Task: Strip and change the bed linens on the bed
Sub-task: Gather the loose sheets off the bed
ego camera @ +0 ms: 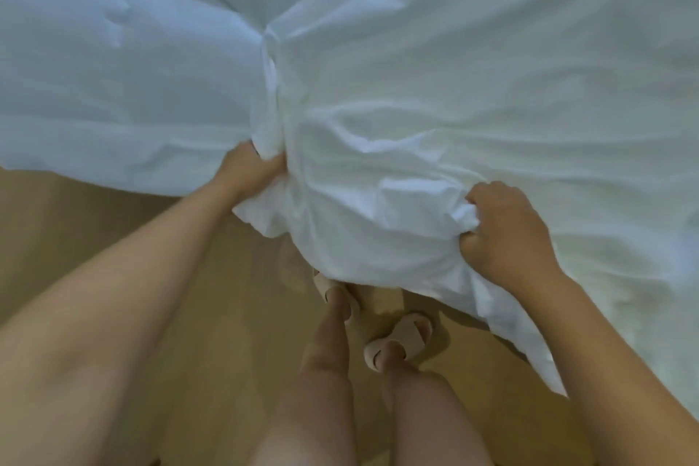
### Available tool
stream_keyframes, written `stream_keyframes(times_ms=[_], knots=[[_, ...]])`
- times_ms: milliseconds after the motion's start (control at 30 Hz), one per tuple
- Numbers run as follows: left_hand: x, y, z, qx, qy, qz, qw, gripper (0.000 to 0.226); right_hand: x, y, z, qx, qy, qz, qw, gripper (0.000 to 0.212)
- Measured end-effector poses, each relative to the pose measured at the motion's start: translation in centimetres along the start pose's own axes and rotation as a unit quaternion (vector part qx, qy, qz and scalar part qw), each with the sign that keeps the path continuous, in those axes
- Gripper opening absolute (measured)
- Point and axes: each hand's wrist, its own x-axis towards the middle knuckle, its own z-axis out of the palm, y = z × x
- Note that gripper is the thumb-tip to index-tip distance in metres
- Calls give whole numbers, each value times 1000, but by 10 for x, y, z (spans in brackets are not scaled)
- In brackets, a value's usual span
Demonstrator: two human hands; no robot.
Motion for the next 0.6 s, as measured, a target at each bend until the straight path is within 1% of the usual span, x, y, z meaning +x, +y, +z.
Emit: stream_keyframes(times_ms=[67, 133, 167, 267, 300, 333, 367, 400, 433, 467, 500, 533, 567, 600], knots=[[7, -9, 9, -61, -24, -21, 998, 84, 4, -26, 8, -30, -23, -20, 999, 29], [14, -20, 9, -93, -36, -35, 994, 95, 11, -53, 15, -27, -38, -38, 998, 31], [17, -24, 9, -107, -39, -34, 993, 96, 15, -65, 19, -26, -33, -43, 998, 35], [27, -29, 6, -130, -55, -17, 990, 93, 35, -101, 34, -21, 16, -68, 997, 55], [29, -31, 5, -138, -62, -12, 988, 92, 42, -112, 43, -36, 20, -81, 996, 62], [30, -33, 5, -150, -69, -8, 986, 88, 51, -122, 54, -66, 7, -87, 994, 72], [32, -35, 5, -165, -76, -4, 983, 81, 60, -131, 66, -111, -24, -84, 990, 85], [34, -37, 4, -182, -80, -1, 980, 70, 69, -138, 79, -169, -64, -77, 981, 98], [36, -39, 2, -200, -85, -3, 976, 60, 76, -143, 92, -230, -96, -73, 966, 107], [38, -41, 0, -221, -90, -7, 971, 52, 82, -145, 103, -288, -112, -71, 949, 109], [39, -44, -2, -243, -96, -12, 965, 44, 86, -146, 111, -341, -120, -69, 930, 105], [40, -47, -2, -260, -105, -18, 960, 39, 91, -145, 114, -386, -121, -71, 912, 97], [40, -48, -1, -266, -117, -20, 956, 35, 94, -144, 114, -408, -117, -83, 902, 86], [39, -49, 0, -262, -132, -16, 956, 34, 99, -141, 113, -407, -108, -97, 902, 73]])
